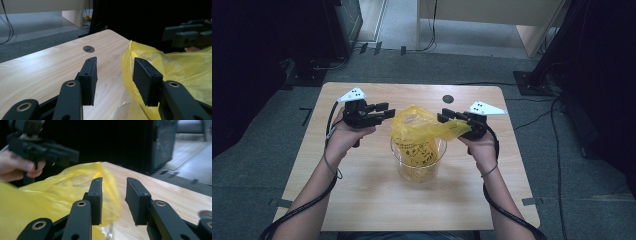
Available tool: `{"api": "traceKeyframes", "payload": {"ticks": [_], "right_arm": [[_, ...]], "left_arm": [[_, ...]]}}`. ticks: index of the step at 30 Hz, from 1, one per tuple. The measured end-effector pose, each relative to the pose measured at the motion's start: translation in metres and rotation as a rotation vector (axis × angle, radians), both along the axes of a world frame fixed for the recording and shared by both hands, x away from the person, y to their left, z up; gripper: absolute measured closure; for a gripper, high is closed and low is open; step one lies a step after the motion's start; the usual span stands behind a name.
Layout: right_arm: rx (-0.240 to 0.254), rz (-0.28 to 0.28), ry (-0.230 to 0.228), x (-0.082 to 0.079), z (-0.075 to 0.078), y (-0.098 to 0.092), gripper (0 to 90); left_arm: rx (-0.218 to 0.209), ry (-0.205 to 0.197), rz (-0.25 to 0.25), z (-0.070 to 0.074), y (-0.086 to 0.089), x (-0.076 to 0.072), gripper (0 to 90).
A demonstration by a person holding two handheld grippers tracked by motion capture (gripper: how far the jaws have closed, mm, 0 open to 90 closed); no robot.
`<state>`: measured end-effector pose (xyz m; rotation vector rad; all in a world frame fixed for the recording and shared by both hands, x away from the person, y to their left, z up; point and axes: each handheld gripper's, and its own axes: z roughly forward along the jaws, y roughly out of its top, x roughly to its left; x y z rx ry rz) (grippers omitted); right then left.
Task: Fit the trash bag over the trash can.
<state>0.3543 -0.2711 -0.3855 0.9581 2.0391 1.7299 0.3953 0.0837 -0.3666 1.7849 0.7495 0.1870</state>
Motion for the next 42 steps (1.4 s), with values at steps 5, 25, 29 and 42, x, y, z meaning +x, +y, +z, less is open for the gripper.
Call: {"api": "traceKeyframes", "payload": {"ticks": [5, 25, 29, 42], "right_arm": [[-0.054, 0.062, -0.024, -0.002, 0.002, 0.014, 66.8], [-0.221, 0.181, -0.067, 0.011, -0.011, 0.043, 49.7], [-0.248, 0.159, -0.056, 0.014, -0.012, 0.045, 47.5], [-0.287, 0.168, -0.049, 0.014, -0.013, 0.040, 48.6]], "left_arm": [[0.010, -0.031, -0.080, 0.012, -0.014, -0.012, 64.4], [0.064, 0.082, -0.130, -0.025, -0.032, -0.003, 57.0], [0.045, 0.126, -0.156, -0.032, -0.035, -0.001, 58.1], [0.004, 0.134, -0.235, -0.043, -0.046, -0.001, 59.0]]}}
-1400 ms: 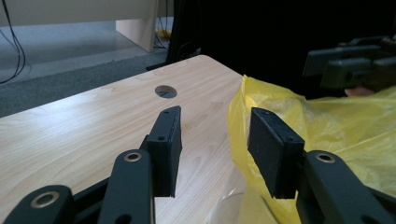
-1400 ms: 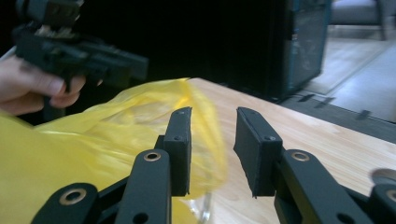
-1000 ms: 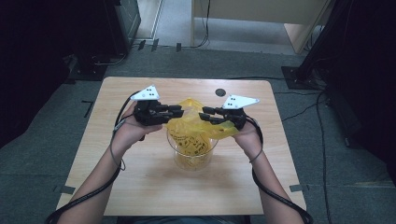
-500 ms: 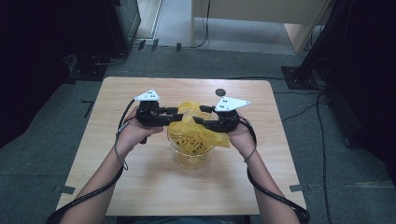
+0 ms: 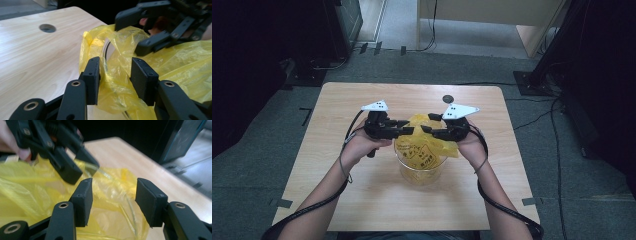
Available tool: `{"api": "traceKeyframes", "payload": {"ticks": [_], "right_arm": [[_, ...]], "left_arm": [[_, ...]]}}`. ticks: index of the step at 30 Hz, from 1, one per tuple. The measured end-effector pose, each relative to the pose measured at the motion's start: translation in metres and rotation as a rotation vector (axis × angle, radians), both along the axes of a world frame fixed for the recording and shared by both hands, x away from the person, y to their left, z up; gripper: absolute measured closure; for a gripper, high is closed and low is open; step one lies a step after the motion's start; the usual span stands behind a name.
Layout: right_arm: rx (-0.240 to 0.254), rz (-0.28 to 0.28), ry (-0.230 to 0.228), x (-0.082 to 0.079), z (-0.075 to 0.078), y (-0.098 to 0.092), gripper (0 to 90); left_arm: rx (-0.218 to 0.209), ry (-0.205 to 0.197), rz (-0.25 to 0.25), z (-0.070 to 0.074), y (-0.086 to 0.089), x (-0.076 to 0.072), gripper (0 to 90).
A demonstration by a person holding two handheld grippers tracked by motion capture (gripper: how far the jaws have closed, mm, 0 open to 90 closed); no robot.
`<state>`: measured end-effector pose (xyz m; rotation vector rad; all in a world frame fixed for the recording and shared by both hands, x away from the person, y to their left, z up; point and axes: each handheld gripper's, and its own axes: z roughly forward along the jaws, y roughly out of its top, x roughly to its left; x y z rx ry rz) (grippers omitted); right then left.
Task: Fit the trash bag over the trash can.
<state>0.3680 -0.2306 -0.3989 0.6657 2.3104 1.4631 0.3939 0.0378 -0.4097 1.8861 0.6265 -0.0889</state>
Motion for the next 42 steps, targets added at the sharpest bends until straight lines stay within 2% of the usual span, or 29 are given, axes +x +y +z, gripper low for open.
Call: {"api": "traceKeyframes", "payload": {"ticks": [3, 6, 8, 10, 13, 17, 19, 22, 25, 27, 29, 32, 35, 36, 38, 40, 42], "right_arm": [[-0.036, 0.010, 0.052, 0.000, -0.006, -0.001, 50.2], [0.013, -0.001, 0.120, 0.000, -0.011, -0.005, 52.0], [0.021, -0.005, 0.144, 0.000, -0.011, -0.007, 51.7], [0.025, -0.029, 0.187, 0.000, -0.011, -0.008, 51.4], [0.058, -0.053, 0.260, 0.001, -0.014, -0.010, 51.7], [0.093, -0.104, 0.350, 0.003, -0.017, -0.012, 58.2], [0.079, -0.117, 0.342, 0.002, -0.017, -0.012, 59.9], [0.061, -0.161, 0.307, 0.002, -0.017, -0.014, 62.1], [0.069, -0.228, 0.278, 0.002, -0.018, -0.015, 61.6], [0.090, -0.272, 0.278, 0.001, -0.019, -0.014, 61.6], [0.120, -0.326, 0.296, 0.000, -0.020, -0.013, 61.6], [0.141, -0.362, 0.306, 0.000, -0.019, -0.011, 57.8], [0.165, -0.354, 0.305, -0.001, -0.018, -0.011, 45.0], [0.160, -0.343, 0.296, -0.001, -0.017, -0.011, 41.1], [0.164, -0.313, 0.290, -0.002, -0.014, -0.013, 38.1], [0.166, -0.286, 0.290, -0.003, -0.011, -0.016, 35.0], [0.183, -0.253, 0.291, -0.006, -0.007, -0.021, 35.0]], "left_arm": [[0.023, -0.034, 0.007, -0.001, -0.001, -0.001, 54.7], [0.024, -0.021, 0.011, -0.001, 0.002, 0.000, 52.6], [0.029, -0.016, 0.011, -0.001, 0.004, 0.001, 52.3], [0.026, 0.003, 0.015, -0.001, 0.006, 0.002, 52.2], [0.030, 0.024, 0.002, -0.001, 0.009, 0.001, 52.9], [0.025, 0.029, 0.001, 0.001, 0.013, -0.001, 52.7], [0.027, 0.010, 0.006, 0.004, 0.015, -0.003, 51.6], [0.025, -0.025, 0.045, 0.010, 0.017, -0.004, 49.8], [0.015, -0.051, 0.058, 0.018, 0.017, -0.007, 47.8], [0.018, -0.079, 0.067, 0.022, 0.017, -0.009, 47.4], [0.030, -0.079, 0.059, 0.023, 0.016, -0.010, 47.1], [0.078, -0.082, 0.071, 0.018, 0.016, -0.009, 48.1], [0.067, -0.053, 0.081, 0.015, 0.019, -0.007, 51.5], [0.069, -0.056, 0.079, 0.014, 0.019, -0.007, 52.2], [0.059, -0.051, 0.071, 0.013, 0.021, -0.006, 55.7], [0.044, -0.030, 0.066, 0.012, 0.022, -0.005, 58.7], [0.025, -0.014, 0.059, 0.011, 0.024, -0.004, 61.8]]}}
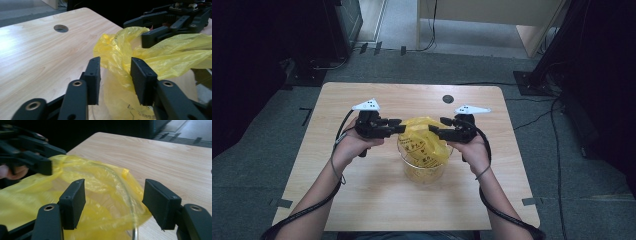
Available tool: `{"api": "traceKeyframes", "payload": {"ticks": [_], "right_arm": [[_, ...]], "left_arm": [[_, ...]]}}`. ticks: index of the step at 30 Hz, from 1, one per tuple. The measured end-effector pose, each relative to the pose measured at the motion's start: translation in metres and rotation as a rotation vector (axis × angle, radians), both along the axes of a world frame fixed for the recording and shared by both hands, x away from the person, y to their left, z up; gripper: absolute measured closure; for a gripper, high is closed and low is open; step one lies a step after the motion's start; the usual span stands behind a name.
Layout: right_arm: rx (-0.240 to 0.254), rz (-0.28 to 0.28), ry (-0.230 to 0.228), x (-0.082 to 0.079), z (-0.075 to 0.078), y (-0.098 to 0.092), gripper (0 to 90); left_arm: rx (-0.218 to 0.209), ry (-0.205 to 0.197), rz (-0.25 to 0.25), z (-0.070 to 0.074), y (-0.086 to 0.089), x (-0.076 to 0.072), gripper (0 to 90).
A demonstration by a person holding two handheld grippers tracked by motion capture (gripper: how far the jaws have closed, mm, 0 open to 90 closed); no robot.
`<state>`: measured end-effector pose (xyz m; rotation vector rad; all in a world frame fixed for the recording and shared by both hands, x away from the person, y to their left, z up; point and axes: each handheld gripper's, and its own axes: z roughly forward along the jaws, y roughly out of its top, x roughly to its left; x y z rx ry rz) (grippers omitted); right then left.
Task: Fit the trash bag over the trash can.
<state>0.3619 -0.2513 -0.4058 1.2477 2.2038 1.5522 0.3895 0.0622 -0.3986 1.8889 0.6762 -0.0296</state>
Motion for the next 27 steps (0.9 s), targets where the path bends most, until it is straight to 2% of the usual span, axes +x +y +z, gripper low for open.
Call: {"api": "traceKeyframes", "payload": {"ticks": [3, 6, 9, 11, 15, 17, 22, 23, 24, 25, 26, 27], "right_arm": [[-0.006, 0.012, -0.012, -0.006, 0.005, -0.009, 36.2], [-0.017, 0.036, -0.010, -0.011, 0.005, -0.017, 41.3], [0.012, 0.060, -0.025, -0.016, 0.006, -0.023, 45.2], [0.040, 0.069, -0.045, -0.020, 0.007, -0.025, 45.2], [0.029, 0.070, -0.071, -0.027, 0.006, -0.030, 43.3], [0.023, 0.069, -0.078, -0.030, 0.007, -0.034, 43.9], [0.012, 0.095, -0.079, -0.035, 0.012, -0.045, 47.0], [0.013, 0.104, -0.075, -0.037, 0.013, -0.047, 47.5], [0.005, 0.122, -0.065, -0.039, 0.014, -0.048, 49.0], [0.005, 0.122, -0.065, -0.039, 0.014, -0.048, 49.0], [-0.017, 0.140, -0.066, -0.041, 0.013, -0.049, 51.2], [-0.037, 0.148, -0.073, -0.043, 0.012, -0.049, 53.1]], "left_arm": [[-0.004, 0.014, -0.005, 0.001, 0.002, 0.000, 68.2], [-0.002, 0.024, 0.002, 0.002, 0.005, -0.001, 69.1], [-0.008, 0.033, 0.022, 0.003, 0.009, -0.004, 64.1], [-0.019, 0.020, 0.034, 0.006, 0.013, -0.007, 60.8], [-0.036, 0.010, 0.056, 0.013, 0.021, -0.011, 53.4], [-0.031, 0.015, 0.061, 0.015, 0.024, -0.015, 53.1], [-0.005, 0.072, 0.002, 0.012, 0.027, -0.022, 56.4], [-0.004, 0.090, 0.002, 0.011, 0.026, -0.022, 56.4], [-0.004, 0.090, 0.002, 0.011, 0.026, -0.022, 56.3], [-0.004, 0.117, -0.003, 0.009, 0.025, -0.023, 56.3], [-0.003, 0.123, -0.020, 0.007, 0.024, -0.023, 55.5], [-0.011, 0.111, -0.028, 0.006, 0.022, -0.024, 55.4]]}}
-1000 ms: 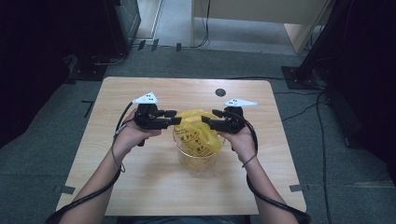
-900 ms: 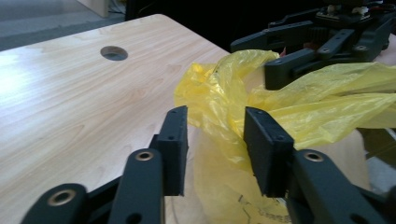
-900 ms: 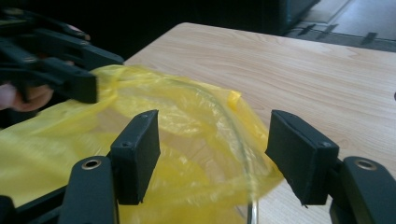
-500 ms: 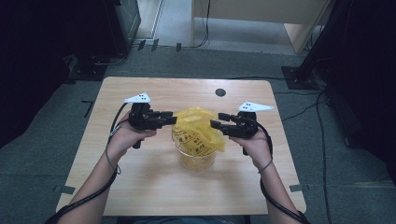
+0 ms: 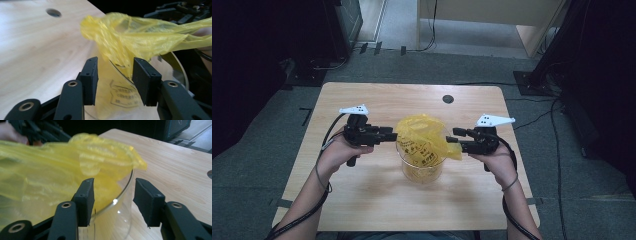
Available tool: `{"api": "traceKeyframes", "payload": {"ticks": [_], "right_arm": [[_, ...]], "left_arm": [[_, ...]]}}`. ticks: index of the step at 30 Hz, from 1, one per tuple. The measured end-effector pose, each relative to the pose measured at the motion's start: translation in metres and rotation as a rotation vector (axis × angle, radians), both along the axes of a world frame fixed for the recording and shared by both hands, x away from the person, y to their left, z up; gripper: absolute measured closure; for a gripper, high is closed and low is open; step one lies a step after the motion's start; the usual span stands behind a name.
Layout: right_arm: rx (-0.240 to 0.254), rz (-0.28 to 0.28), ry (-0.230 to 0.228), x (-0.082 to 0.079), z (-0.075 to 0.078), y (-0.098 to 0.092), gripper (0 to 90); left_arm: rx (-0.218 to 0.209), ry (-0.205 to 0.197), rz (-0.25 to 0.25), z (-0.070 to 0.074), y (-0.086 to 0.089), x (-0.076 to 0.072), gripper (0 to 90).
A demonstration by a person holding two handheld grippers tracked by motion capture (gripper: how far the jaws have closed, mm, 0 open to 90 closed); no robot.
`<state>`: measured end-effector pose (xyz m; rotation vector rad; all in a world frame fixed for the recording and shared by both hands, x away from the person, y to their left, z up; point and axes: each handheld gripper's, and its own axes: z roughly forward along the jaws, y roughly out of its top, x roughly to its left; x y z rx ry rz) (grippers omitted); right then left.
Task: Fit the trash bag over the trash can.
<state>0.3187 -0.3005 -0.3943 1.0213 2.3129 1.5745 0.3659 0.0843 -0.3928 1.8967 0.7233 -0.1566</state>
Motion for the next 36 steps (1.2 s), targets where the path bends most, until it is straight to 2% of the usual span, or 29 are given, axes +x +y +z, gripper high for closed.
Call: {"api": "traceKeyframes", "payload": {"ticks": [2, 3, 4, 5, 6, 10, 15, 20, 23, 24, 26, 27, 28, 30, 33, 36], "right_arm": [[-0.024, 0.007, -0.017, -0.003, -0.004, -0.001, 56.0], [-0.008, 0.019, -0.031, -0.002, -0.006, -0.001, 62.2], [-0.007, 0.017, -0.033, -0.001, -0.006, -0.001, 63.4], [-0.007, 0.017, -0.033, -0.001, -0.006, -0.001, 63.4], [0.005, -0.003, -0.012, 0.002, -0.008, 0.003, 64.7], [0.009, -0.021, -0.027, 0.001, -0.009, 0.006, 66.2], [0.018, -0.053, -0.037, 0.000, -0.011, 0.012, 67.0], [0.040, -0.088, -0.042, 0.002, -0.013, 0.017, 68.8], [0.057, -0.110, -0.054, 0.000, -0.016, 0.023, 70.2], [0.057, -0.119, -0.070, 0.000, -0.016, 0.026, 70.5], [0.059, -0.131, -0.079, 0.000, -0.017, 0.029, 70.4], [0.064, -0.133, -0.082, 0.001, -0.017, 0.031, 70.0], [0.061, -0.143, -0.087, 0.001, -0.018, 0.034, 68.6], [0.052, -0.155, -0.081, 0.002, -0.019, 0.037, 58.9], [0.072, -0.162, -0.058, 0.003, -0.021, 0.034, 52.4], [0.101, -0.143, -0.056, 0.002, -0.015, 0.024, 50.1]], "left_arm": [[0.020, -0.020, -0.004, -0.002, -0.003, 0.000, 56.0], [0.016, -0.035, 0.002, -0.004, -0.006, 0.001, 59.1], [0.010, -0.026, 0.009, -0.005, -0.007, 0.002, 60.1], [0.010, -0.026, 0.009, -0.005, -0.007, 0.002, 61.5], [0.003, -0.028, 0.014, -0.006, -0.008, 0.002, 62.9], [-0.001, -0.121, 0.021, -0.011, -0.012, 0.002, 62.8], [0.001, -0.165, 0.037, -0.014, -0.014, 0.003, 62.8], [0.005, -0.181, 0.065, -0.017, -0.015, 0.009, 62.6], [-0.005, -0.173, 0.072, -0.019, -0.014, 0.013, 62.8], [-0.001, -0.182, 0.078, -0.020, -0.015, 0.016, 63.2], [0.044, -0.221, 0.082, -0.022, -0.018, 0.018, 65.6], [0.039, -0.225, 0.085, -0.023, -0.019, 0.021, 65.1], [0.026, -0.204, 0.089, -0.023, -0.019, 0.023, 66.2], [0.016, -0.196, 0.089, -0.025, -0.018, 0.024, 65.7], [0.022, -0.192, 0.094, -0.024, -0.015, 0.024, 59.6], [-0.024, -0.167, 0.087, -0.018, -0.009, 0.024, 55.7]]}}
